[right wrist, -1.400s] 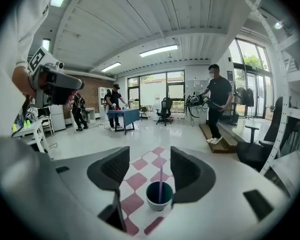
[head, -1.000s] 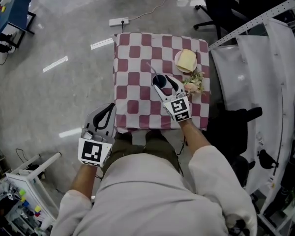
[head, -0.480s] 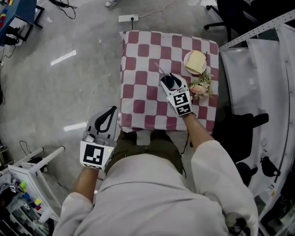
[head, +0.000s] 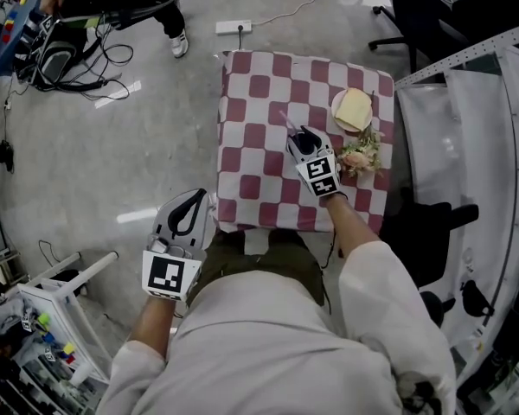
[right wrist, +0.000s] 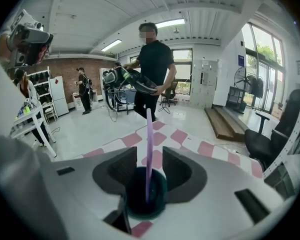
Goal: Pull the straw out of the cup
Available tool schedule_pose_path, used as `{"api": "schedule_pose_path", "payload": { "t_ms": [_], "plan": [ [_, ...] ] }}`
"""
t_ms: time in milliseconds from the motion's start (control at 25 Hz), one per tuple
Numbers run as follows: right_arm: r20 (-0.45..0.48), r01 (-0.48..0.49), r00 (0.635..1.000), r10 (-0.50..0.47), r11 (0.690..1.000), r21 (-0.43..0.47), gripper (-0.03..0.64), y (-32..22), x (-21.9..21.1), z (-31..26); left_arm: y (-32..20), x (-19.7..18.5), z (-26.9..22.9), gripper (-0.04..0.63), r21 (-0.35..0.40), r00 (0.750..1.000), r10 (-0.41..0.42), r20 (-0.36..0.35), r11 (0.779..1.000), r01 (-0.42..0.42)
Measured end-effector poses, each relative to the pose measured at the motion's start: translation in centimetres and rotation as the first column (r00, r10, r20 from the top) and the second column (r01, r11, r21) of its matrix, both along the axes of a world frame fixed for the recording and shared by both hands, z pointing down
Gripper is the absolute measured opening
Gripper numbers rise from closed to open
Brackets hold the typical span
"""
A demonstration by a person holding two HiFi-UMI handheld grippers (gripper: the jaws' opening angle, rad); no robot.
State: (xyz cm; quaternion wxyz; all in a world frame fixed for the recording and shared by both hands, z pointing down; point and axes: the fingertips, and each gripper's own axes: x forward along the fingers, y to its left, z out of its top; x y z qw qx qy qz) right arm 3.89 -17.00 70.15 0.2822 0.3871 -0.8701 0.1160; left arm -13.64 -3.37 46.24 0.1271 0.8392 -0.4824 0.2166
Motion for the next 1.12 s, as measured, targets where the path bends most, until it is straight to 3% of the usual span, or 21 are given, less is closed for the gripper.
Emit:
{"api": "schedule_pose_path", "payload": {
  "t_ms": [640, 1120],
  "plan": [
    [-0.063, 0.026, 0.998, -0.025, 1.0, 0.013, 0.036, -0.82, 0.06, 0.94, -0.59, 0.43, 0.58, 0.003, -0.022, 1.0, -0.003, 0.003, 1.0, 0.003],
    [-0.046, 0.029, 0.999, -0.028, 1.0, 0.007, 0.029, -0.94, 0.06, 0.49, -0.67, 0.52, 0.73, 0.003, -0.013, 1.0, -0.006, -0.002, 1.0, 0.006]
  ]
}}
